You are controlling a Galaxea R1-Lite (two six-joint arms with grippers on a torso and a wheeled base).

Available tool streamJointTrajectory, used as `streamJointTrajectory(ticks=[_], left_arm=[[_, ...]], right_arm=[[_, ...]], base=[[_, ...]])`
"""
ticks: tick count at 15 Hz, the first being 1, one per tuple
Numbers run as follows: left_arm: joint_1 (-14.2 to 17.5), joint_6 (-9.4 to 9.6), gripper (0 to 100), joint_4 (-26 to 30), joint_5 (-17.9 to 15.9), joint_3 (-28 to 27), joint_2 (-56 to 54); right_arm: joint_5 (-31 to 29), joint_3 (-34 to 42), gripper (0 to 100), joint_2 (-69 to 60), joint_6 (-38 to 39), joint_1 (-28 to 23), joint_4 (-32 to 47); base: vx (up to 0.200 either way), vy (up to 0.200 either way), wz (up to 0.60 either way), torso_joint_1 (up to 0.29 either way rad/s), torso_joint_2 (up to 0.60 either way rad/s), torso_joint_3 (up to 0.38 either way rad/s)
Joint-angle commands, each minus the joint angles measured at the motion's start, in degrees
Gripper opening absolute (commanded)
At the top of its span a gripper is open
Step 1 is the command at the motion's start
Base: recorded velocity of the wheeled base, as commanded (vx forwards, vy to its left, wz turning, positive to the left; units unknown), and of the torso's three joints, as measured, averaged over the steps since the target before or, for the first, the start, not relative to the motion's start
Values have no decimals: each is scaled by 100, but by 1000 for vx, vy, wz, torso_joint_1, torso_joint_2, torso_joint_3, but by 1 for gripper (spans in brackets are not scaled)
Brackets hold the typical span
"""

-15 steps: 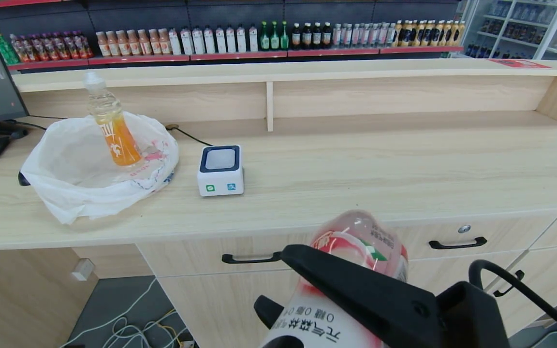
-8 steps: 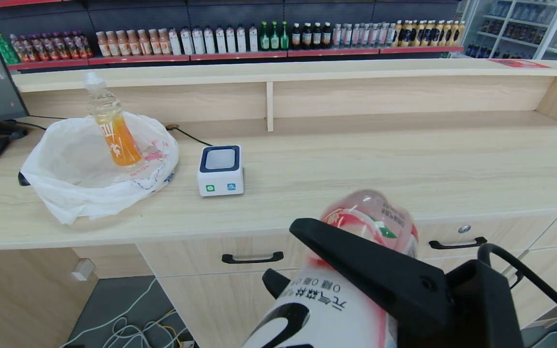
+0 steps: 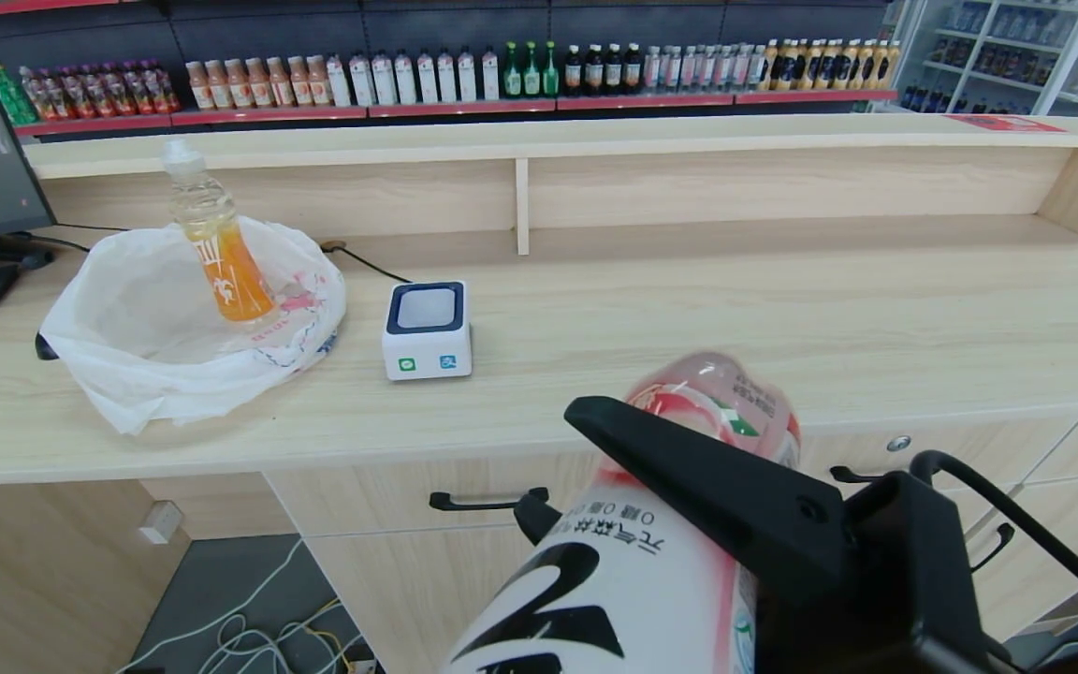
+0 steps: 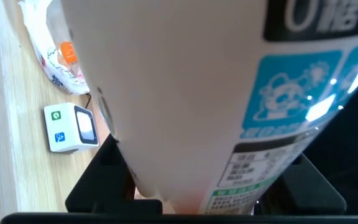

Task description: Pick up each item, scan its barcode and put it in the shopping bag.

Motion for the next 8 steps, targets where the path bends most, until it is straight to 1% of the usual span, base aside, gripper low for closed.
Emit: streamJointTrajectory(ticks=[1, 4, 6, 8], left_arm=[[0, -2, 100, 0, 4, 0, 0], [0, -2, 100, 0, 4, 0, 0], [0, -2, 100, 0, -4, 0, 0], [0, -2, 100, 0, 4, 0, 0]], right_arm=[[-3, 13, 0, 37, 10, 1, -8], [-3, 21, 0, 108, 317, 1, -8], [-3, 56, 0, 213, 730, 1, -8], [14, 118, 0, 345, 1354, 1, -8]], base=[[0, 0, 0, 0, 0, 0], [0, 0, 0, 0, 0, 0], [0, 0, 0, 0, 0, 0], [0, 0, 0, 0, 0, 0]])
